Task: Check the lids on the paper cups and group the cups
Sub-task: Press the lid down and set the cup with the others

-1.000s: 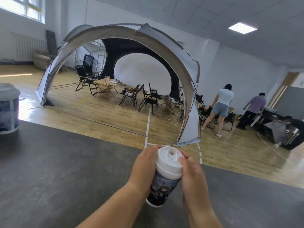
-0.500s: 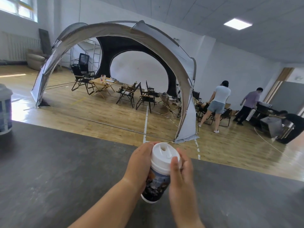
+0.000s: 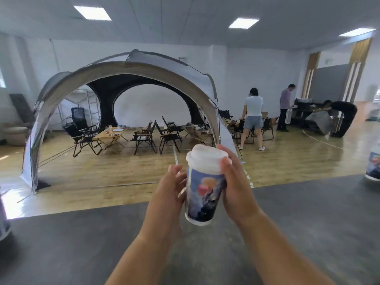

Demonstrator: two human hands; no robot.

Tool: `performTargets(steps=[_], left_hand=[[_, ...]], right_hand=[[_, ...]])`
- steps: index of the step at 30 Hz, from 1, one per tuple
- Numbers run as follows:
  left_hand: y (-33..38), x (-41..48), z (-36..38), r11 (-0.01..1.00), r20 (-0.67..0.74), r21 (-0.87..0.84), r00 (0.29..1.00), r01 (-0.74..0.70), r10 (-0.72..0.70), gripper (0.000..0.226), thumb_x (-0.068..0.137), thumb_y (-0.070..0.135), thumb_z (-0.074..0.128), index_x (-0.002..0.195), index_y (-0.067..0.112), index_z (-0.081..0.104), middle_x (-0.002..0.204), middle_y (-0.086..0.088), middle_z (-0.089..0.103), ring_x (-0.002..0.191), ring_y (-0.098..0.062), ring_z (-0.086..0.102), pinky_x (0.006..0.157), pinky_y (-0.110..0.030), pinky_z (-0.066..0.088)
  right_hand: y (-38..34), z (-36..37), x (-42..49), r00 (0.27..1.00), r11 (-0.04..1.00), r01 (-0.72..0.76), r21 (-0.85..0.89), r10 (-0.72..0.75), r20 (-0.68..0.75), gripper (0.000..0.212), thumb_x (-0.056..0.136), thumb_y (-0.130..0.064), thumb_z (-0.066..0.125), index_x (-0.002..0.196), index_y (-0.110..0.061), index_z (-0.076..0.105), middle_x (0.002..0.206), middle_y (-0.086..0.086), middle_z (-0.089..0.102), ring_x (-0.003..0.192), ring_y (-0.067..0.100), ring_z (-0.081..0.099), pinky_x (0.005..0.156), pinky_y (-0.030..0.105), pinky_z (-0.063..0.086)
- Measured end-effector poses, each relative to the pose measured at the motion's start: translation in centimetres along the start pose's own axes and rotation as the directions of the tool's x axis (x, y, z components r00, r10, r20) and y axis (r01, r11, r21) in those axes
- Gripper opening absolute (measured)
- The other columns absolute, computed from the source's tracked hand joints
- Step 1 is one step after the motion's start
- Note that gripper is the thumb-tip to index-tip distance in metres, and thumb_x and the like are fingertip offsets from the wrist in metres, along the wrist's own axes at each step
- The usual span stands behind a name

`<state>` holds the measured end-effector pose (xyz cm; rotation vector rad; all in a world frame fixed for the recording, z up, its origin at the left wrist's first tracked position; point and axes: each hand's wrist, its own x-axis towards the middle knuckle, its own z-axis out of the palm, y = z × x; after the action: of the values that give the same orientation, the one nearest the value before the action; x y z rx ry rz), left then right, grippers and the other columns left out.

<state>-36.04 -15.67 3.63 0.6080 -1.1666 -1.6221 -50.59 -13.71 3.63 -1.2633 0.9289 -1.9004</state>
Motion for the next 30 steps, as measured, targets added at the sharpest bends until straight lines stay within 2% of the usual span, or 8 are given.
performTargets(steps=[5, 7, 10, 14, 19, 22, 26, 30], left_hand=[[1.5, -1.7, 1.7, 0.991, 0.186, -0.051, 0.976, 0.127, -0.116, 0.053, 0.075, 0.043, 0.056, 0.117, 0.013, 0.068, 0.117, -0.014, 0.069, 0.104, -0.030, 0.063, 0.103, -0.048, 0.041], [2.0, -2.6, 2.9, 0.974, 0.279, -0.128, 0.949, 0.186, -0.145, 0.042, 0.077, 0.040, 0.053, 0.100, 0.016, 0.078, 0.113, -0.013, 0.071, 0.093, -0.027, 0.068, 0.095, -0.043, 0.048], [2.6, -3.4, 3.7, 0.952, 0.342, -0.251, 0.936, 0.172, -0.079, 0.034, 0.078, 0.034, 0.053, 0.091, 0.019, 0.080, 0.112, -0.013, 0.072, 0.088, -0.024, 0.072, 0.083, -0.041, 0.056], [3.4, -3.8, 3.8, 0.961, 0.165, -0.275, 0.985, 0.007, 0.040, 0.036, 0.074, 0.035, 0.059, 0.096, 0.013, 0.077, 0.106, -0.014, 0.073, 0.081, -0.024, 0.072, 0.069, -0.038, 0.060], [4.5, -5.4, 4.0, 0.905, -0.026, 0.272, 0.938, -0.327, 0.346, 0.060, 0.060, 0.052, 0.068, 0.112, 0.027, 0.055, 0.091, 0.007, 0.073, 0.078, -0.003, 0.069, 0.067, -0.020, 0.050], [4.9, -6.3, 4.4, 0.867, -0.023, 0.346, 0.921, -0.357, 0.388, 0.065, 0.057, 0.056, 0.066, 0.115, 0.031, 0.050, 0.095, 0.009, 0.071, 0.080, 0.002, 0.067, 0.063, -0.011, 0.049], [5.8, -7.4, 4.3, 0.986, 0.099, -0.090, 0.984, -0.139, 0.147, 0.061, 0.068, 0.055, 0.064, 0.119, 0.021, 0.061, 0.103, -0.001, 0.074, 0.090, -0.015, 0.070, 0.075, -0.038, 0.057], [5.6, -8.4, 5.0, 0.874, 0.367, -0.438, 0.929, 0.208, -0.037, 0.046, 0.076, 0.039, 0.065, 0.110, 0.008, 0.070, 0.114, -0.021, 0.068, 0.090, -0.031, 0.071, 0.069, -0.047, 0.059]], right_hand=[[-5.8, 0.4, 4.1, 0.978, 0.949, -0.193, 0.249, 0.168, 0.122, 0.057, 0.079, -0.066, 0.059, 0.062, -0.013, 0.055, 0.047, 0.002, 0.048, 0.065, 0.025, 0.047, 0.070, 0.032, 0.041], [-5.9, 0.9, 4.9, 0.967, 0.921, -0.234, 0.312, 0.188, 0.169, 0.051, 0.083, -0.061, 0.058, 0.063, -0.015, 0.052, 0.059, 0.010, 0.046, 0.062, 0.022, 0.050, 0.064, 0.029, 0.044], [-6.3, 2.0, 5.2, 0.932, 0.860, -0.336, 0.384, 0.245, 0.267, 0.059, 0.085, -0.066, 0.054, 0.109, -0.013, 0.057, 0.098, 0.017, 0.050, 0.091, 0.029, 0.056, 0.082, 0.038, 0.047], [-7.8, 3.4, 5.1, 0.946, 0.941, -0.293, 0.170, 0.259, 0.197, 0.081, 0.078, -0.074, 0.061, 0.127, -0.010, 0.053, 0.122, 0.031, 0.050, 0.131, 0.045, 0.045, 0.112, 0.044, 0.035], [-10.5, 5.4, 2.0, 0.986, 0.962, 0.093, -0.257, -0.053, 0.157, 0.071, 0.079, -0.078, 0.046, 0.136, -0.035, 0.038, 0.124, 0.001, 0.060, 0.110, 0.021, 0.065, 0.099, 0.049, 0.050], [-11.6, 6.2, 1.6, 0.982, 0.926, 0.157, -0.344, -0.110, 0.152, 0.061, 0.082, -0.070, 0.055, 0.129, -0.034, 0.040, 0.115, 0.000, 0.063, 0.100, 0.019, 0.069, 0.091, 0.047, 0.055], [-12.1, 5.4, 2.4, 0.977, 0.999, 0.028, -0.037, -0.019, 0.212, 0.056, 0.087, -0.058, 0.051, 0.118, -0.012, 0.059, 0.106, 0.014, 0.071, 0.095, 0.032, 0.071, 0.088, 0.048, 0.057], [-11.0, 4.9, 2.9, 0.884, 0.866, -0.361, 0.347, 0.199, 0.423, 0.074, 0.092, -0.065, 0.032, 0.109, -0.005, 0.072, 0.105, 0.017, 0.069, 0.093, 0.031, 0.069, 0.085, 0.041, 0.057]])
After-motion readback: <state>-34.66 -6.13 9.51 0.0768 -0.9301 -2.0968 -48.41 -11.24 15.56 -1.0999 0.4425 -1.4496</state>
